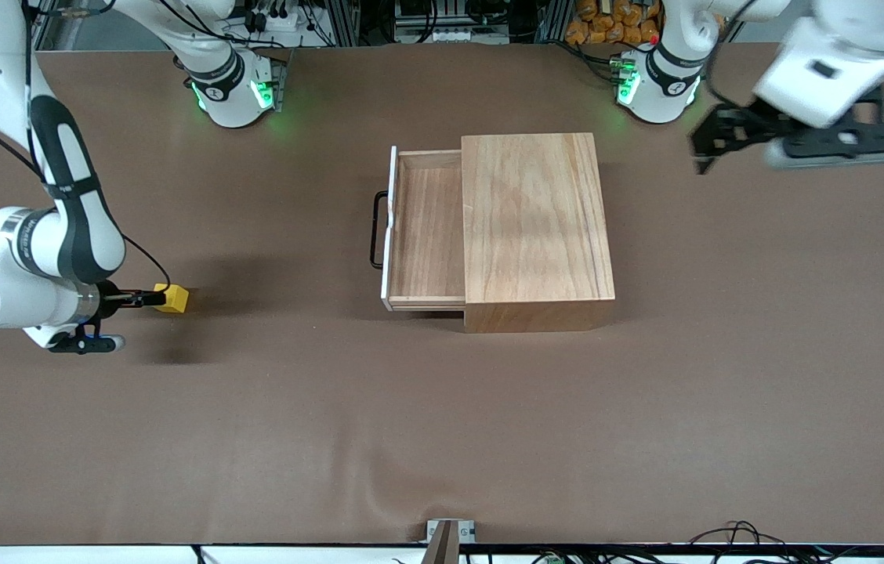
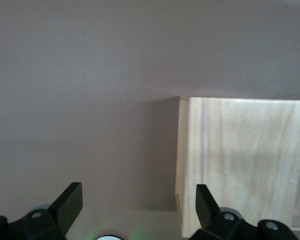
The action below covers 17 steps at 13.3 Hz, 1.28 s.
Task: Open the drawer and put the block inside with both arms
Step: 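Grasp the yellow cube with the right gripper while the left gripper withdraws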
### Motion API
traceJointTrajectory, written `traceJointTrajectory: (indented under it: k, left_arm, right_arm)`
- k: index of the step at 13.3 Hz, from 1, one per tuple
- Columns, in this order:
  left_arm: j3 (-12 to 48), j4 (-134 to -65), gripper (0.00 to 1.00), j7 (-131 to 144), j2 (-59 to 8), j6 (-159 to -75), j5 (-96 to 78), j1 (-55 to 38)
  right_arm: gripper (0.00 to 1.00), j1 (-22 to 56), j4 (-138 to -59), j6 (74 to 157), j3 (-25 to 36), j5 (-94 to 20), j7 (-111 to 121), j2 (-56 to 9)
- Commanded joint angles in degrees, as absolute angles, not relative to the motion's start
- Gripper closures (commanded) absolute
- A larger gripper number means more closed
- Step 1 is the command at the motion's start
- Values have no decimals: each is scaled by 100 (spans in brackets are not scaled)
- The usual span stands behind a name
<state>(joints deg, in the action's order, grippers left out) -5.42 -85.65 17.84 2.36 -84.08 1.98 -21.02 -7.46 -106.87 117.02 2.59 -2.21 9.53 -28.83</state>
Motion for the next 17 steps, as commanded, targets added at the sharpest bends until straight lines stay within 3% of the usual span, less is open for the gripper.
traceJointTrajectory:
  k: [1, 6, 8, 9, 10, 12, 14, 17]
  left_arm:
    - [-457, -8851, 0, 1503, 527, -8411, 114, -1470]
    - [-501, -8606, 0, 372, 291, -8420, 228, -871]
    - [-501, -8438, 0, 202, 149, -8411, 447, -844]
    - [-588, -8437, 0, 159, 158, -8324, 370, -818]
    - [-667, -8411, 0, 89, 158, -8262, 387, -826]
    - [-668, -8394, 0, 62, 123, -8271, 395, -817]
    - [-511, -8463, 0, 79, 105, -8314, 291, -748]
    - [542, -8665, 0, 97, 114, -8323, 203, 322]
  right_arm:
    - [0, -818, -10784, 11882, 158, -439, 993, -2874]
    - [0, -774, -11135, 12347, 149, -501, 1011, -2971]
    - [44, -800, -11232, 12436, 141, -501, 1011, -2962]
    - [77, -782, -11250, 12437, 141, -510, 1011, -2962]
    - [100, -782, -11233, 12419, 141, -501, 1011, -2962]
    - [100, -765, -11128, 12253, 123, -510, 958, -2927]
    - [100, -669, -10542, 11265, 114, -632, 792, -2900]
    - [100, -239, -9390, 9681, 88, -773, 3, -2857]
